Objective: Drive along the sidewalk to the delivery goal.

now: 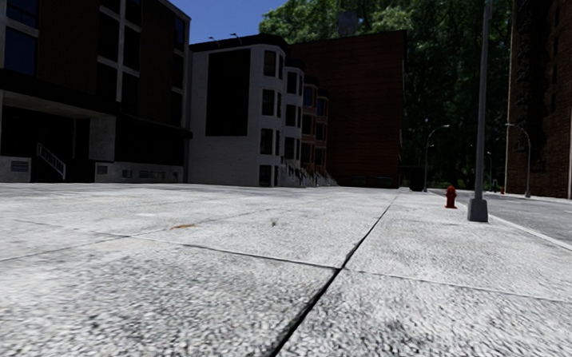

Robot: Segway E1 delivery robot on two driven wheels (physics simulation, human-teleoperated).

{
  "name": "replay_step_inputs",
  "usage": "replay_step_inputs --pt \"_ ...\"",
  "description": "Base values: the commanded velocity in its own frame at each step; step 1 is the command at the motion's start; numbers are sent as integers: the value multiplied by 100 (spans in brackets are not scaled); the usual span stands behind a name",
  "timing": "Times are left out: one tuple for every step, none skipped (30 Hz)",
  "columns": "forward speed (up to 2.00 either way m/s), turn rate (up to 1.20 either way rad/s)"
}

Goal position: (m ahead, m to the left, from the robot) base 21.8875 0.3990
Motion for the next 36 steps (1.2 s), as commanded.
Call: replay_step_inputs --pt "200 39" --pt "200 39" --pt "200 39" --pt "200 39" --pt "200 39" --pt "200 39" --pt "200 39" --pt "200 39" --pt "200 37" --pt "200 37" --pt "200 37" --pt "200 0" --pt "200 0" --pt "200 0" --pt "200 0" --pt "200 0" --pt "200 0" --pt "200 0" --pt "200 0" --pt "200 0" --pt "200 0" --pt "200 0" --pt "200 0" --pt "200 0" --pt "200 0" --pt "200 0" --pt "200 0" --pt "200 0" --pt "200 0" --pt "200 0" --pt "200 0" --pt "200 0" --pt "200 0" --pt "200 0" --pt "200 0" --pt "200 0"
